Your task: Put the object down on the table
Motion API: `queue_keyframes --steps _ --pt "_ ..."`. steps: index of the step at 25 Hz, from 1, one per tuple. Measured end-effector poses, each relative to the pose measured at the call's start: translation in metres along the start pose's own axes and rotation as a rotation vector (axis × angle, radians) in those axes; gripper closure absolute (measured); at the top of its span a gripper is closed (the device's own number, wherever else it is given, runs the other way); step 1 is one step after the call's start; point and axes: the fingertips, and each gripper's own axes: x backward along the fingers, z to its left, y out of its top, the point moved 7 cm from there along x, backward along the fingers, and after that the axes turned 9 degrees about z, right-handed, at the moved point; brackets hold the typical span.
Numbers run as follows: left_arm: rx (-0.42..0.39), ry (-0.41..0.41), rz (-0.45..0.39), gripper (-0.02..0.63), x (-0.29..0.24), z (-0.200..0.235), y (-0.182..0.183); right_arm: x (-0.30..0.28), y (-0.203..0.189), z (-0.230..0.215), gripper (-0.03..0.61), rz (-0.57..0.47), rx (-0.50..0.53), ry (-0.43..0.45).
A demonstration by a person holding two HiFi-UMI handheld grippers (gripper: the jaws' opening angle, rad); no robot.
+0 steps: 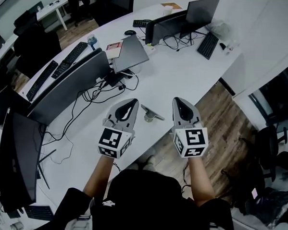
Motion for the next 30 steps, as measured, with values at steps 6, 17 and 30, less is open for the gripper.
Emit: queue_keyframes --steps 6,17,30 --pt "-0.083 0.021 -0.034 0.600 0.006 0.000 0.026 0.014 0.016 -0.001 0.554 -0.044 -0.007 -0.018" --pt "-0.088 -0.013 -0.105 0.600 0.019 -0.009 0.050 0.037 0.038 -0.003 0.554 -0.101 0.004 -0.053" --pt "-0.095 -0.014 -0.104 0.600 0.023 -0.011 0.051 0.042 0.036 0.001 0.554 -0.111 -0.017 -0.064"
